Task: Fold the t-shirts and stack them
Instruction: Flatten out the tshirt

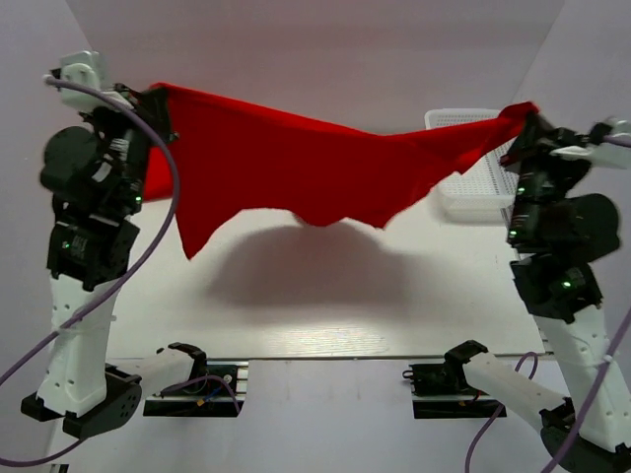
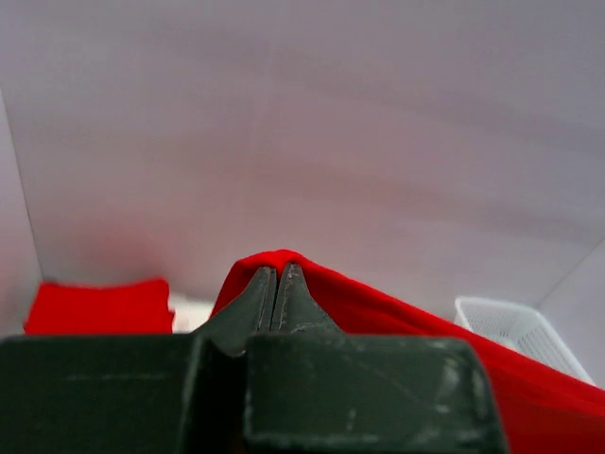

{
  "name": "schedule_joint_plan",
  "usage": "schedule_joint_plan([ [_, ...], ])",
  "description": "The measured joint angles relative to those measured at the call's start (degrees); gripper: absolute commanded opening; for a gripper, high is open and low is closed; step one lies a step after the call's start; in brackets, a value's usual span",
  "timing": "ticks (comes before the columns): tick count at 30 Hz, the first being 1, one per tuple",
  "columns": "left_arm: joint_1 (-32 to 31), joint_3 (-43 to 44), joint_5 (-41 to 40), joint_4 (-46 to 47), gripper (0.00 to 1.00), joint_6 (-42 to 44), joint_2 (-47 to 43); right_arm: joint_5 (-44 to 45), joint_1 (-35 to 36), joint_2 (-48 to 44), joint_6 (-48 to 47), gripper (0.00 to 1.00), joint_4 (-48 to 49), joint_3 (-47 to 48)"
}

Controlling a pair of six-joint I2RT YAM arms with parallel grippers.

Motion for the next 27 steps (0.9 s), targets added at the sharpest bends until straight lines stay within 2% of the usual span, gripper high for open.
schedule_joint_plan([
  [9,-0.2,15.8,5.3,-1.5,0.0,6.0,0.7,-6.5,0.3,1.5,-7.4,0.0,-1.4,22.8],
  [15,-0.3,16.4,12.7,-1.3,0.0,6.9,-4.3,-12.9,0.3,-0.2,-7.9,0.0,-7.2,33.8],
  [22,-0.2,22.9,20.1,-0.4,0.0,7.0,-8.7,-17.4,0.1,-4.7,-8.2,0.0,-9.3,40.1],
  [27,-0.1,23.1,24.2,0.8,0.0,6.7,-11.2,-18.9,0.0,-5.7,-8.4,0.0,-9.3,41.3],
])
